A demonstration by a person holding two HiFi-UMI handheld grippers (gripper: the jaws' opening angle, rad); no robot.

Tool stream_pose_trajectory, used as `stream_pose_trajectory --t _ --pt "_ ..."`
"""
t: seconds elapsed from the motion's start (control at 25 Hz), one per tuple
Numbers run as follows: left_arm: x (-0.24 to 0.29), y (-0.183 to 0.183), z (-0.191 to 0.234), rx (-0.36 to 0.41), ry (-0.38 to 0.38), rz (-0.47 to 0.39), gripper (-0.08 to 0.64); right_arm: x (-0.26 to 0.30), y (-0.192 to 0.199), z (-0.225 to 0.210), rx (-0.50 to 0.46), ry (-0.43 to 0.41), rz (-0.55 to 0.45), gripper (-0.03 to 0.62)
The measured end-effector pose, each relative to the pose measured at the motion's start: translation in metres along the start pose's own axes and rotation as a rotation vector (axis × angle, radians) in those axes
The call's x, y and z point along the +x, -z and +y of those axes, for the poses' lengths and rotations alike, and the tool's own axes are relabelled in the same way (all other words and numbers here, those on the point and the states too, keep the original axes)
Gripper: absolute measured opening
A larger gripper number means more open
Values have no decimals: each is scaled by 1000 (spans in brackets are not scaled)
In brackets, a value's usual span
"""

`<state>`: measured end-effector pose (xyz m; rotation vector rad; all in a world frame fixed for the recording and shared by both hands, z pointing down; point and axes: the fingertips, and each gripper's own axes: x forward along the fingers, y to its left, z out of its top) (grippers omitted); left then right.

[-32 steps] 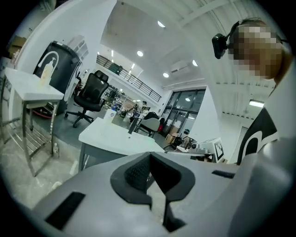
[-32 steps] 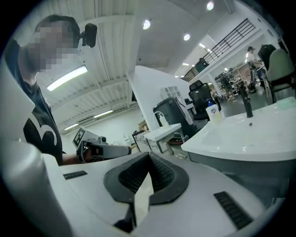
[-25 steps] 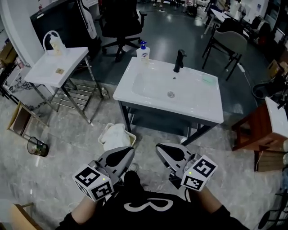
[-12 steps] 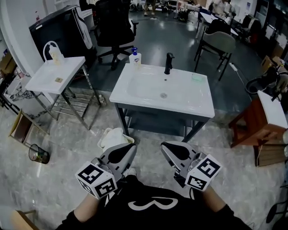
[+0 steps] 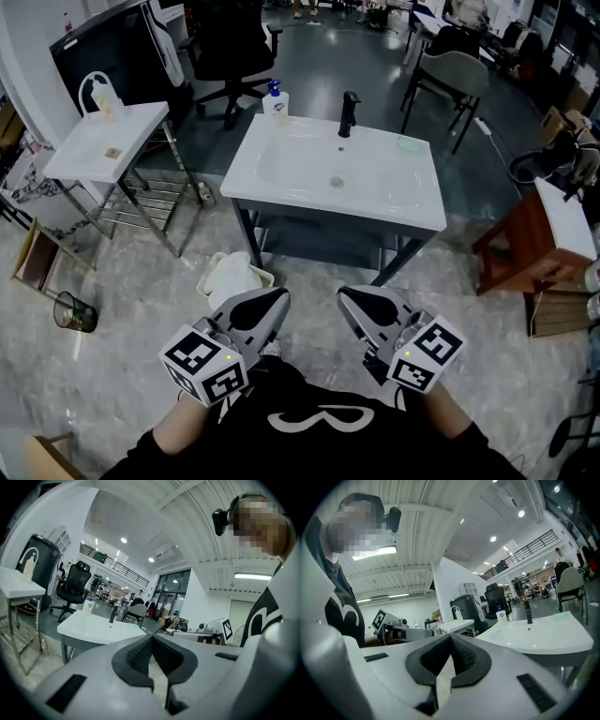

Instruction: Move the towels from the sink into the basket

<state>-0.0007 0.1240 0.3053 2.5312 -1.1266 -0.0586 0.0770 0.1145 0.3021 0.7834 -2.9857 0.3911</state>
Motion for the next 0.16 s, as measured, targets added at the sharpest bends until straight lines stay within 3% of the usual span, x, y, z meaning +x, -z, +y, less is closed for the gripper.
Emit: stream_pose_trajectory --t 0.16 --pt "9 3 6 8 1 12 5 4 1 -9 0 2 6 3"
